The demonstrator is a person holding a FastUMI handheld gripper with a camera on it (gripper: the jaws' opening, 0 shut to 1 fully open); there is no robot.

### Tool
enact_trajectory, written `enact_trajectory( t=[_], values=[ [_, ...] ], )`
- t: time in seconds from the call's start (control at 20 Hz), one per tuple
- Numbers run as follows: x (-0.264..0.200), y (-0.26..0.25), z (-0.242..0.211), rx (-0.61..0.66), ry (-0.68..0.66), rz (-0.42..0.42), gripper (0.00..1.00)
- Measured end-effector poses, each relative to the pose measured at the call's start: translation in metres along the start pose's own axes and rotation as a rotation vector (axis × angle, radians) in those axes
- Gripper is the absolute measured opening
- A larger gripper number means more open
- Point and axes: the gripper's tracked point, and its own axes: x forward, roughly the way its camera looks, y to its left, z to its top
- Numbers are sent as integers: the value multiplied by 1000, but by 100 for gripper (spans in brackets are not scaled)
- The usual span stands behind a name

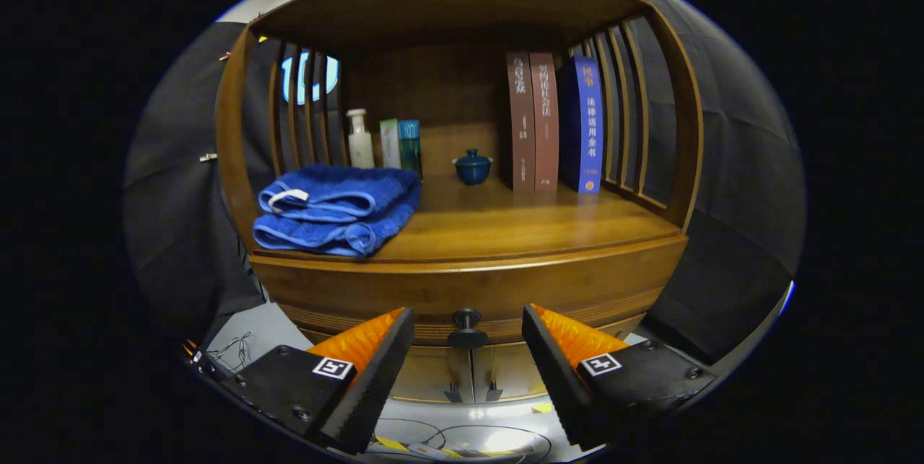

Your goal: Pull open the drawer, take out the items inside it, and place them on the countertop above the cabinet.

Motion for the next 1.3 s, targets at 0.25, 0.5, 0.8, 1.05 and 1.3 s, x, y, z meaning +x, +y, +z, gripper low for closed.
enact_trajectory(
  t=[0.25, 0.5, 0.8, 1.05, 1.3],
  values=[
    [35, 1, -34, 30, 124, 0, 89],
    [48, -1, -45, -17, 160, -20, 60],
    [45, 1, -46, -26, 161, -11, 40],
    [39, 1, -48, -23, 168, -9, 30],
    [16, 0, -58, -30, 187, -7, 30]
  ],
)
